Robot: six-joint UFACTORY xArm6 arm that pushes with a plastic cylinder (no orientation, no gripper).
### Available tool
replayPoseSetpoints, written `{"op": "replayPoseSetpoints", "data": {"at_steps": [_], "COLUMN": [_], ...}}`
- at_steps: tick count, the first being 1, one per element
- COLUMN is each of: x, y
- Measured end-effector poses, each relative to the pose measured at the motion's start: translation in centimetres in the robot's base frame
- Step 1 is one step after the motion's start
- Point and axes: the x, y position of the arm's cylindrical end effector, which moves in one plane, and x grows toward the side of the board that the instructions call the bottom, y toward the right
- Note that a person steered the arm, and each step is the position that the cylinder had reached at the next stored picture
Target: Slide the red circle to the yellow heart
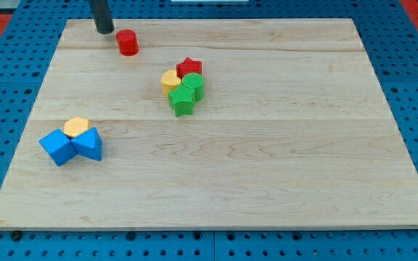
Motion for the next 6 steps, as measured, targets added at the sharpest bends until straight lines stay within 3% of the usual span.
{"op": "replayPoseSetpoints", "data": {"at_steps": [4, 6], "x": [8.4, 10.6], "y": [7.4, 7.0]}}
